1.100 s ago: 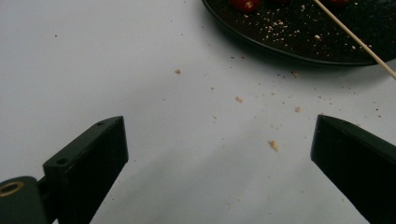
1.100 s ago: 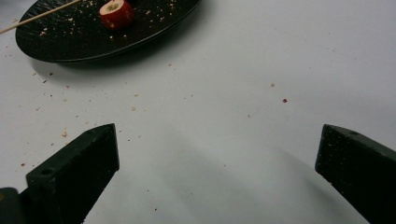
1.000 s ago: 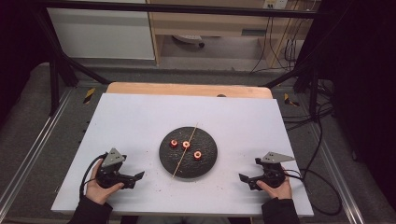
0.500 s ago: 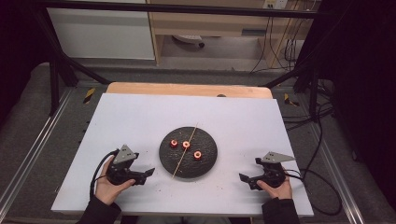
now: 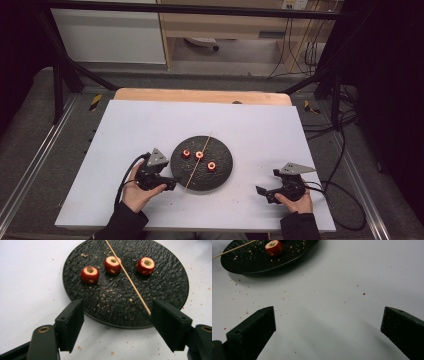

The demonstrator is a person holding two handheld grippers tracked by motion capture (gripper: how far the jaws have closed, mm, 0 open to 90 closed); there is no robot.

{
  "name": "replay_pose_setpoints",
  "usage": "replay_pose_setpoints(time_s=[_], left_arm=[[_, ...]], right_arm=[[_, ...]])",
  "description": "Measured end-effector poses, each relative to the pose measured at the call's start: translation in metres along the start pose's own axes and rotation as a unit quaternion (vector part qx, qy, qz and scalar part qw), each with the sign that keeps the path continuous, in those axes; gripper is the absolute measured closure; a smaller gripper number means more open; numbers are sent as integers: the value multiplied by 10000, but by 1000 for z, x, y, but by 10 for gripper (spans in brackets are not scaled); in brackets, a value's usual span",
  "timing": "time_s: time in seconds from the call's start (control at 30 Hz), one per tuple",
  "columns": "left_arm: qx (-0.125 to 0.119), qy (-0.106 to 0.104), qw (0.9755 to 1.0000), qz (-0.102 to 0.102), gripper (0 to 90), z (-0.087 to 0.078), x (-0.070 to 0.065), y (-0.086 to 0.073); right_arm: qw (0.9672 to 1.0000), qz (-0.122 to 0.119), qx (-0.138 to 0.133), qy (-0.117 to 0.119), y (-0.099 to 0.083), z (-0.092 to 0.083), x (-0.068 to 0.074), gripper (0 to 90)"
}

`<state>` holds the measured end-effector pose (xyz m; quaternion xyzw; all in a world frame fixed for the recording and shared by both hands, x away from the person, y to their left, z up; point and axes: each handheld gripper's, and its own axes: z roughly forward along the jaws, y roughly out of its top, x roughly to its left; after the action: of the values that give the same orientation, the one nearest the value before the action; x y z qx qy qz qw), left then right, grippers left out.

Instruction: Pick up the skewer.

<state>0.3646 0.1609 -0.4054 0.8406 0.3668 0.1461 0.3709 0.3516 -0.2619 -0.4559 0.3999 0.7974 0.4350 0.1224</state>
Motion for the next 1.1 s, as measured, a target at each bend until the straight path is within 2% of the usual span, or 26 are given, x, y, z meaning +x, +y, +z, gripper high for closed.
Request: replay_pose_setpoints(time_s=[0.23, 0.53, 0.73, 1.1], left_arm=[[258, 14, 9996, -104, 315, 16, -8, 12], [588, 128, 9981, -91, 395, 34, -18, 22], [849, 157, 9961, -160, 506, 43, -23, 26], [1124, 259, 9928, -330, 624, 55, -31, 32]], right_arm=[[10000, 13, 28, 9, 0, 0, 0, 7], [10000, 10, 34, 20, 0, 0, 0, 7], [10000, 5, 36, 17, 0, 1, 0, 7], [10000, 12, 26, 26, 0, 0, 0, 7]])
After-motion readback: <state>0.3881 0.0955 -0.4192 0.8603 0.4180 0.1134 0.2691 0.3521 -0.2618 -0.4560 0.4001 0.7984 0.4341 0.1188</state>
